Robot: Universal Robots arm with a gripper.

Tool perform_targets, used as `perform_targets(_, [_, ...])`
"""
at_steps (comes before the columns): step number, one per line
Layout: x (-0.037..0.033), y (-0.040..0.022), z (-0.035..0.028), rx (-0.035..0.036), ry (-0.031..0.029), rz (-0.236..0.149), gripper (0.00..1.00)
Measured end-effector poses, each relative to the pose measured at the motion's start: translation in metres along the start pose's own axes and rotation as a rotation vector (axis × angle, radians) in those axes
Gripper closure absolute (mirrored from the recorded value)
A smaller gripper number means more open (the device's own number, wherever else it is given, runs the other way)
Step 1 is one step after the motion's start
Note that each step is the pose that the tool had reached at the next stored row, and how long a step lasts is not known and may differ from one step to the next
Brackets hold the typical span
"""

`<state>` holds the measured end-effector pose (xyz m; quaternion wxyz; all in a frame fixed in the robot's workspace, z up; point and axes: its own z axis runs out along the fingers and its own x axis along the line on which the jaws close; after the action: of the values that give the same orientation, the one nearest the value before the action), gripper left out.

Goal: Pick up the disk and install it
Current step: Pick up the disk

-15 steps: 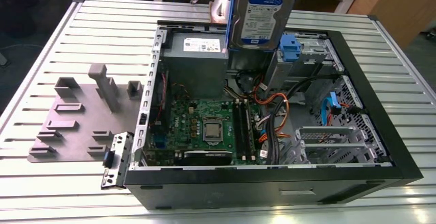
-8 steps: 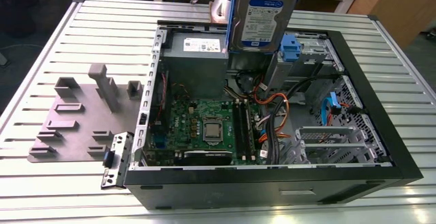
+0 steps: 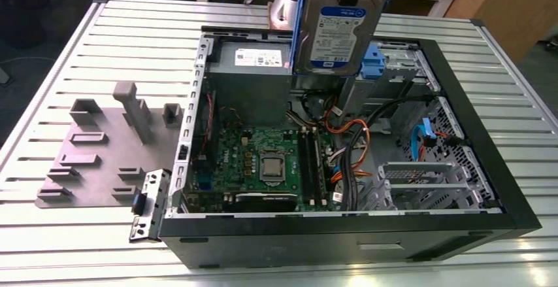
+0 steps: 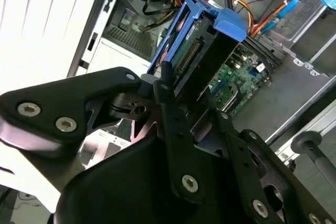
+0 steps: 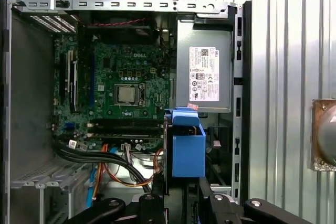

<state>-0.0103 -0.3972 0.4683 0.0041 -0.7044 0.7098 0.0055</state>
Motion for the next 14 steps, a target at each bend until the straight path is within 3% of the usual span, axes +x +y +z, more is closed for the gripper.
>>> perform_targets(9, [0.0148,-0.0001,-0.0002,0.0,0.0087,0.0,0.65])
perform_targets(14, [0.0275,-0.0002,-0.0004,0.0001,0.0126,0.0,0.65])
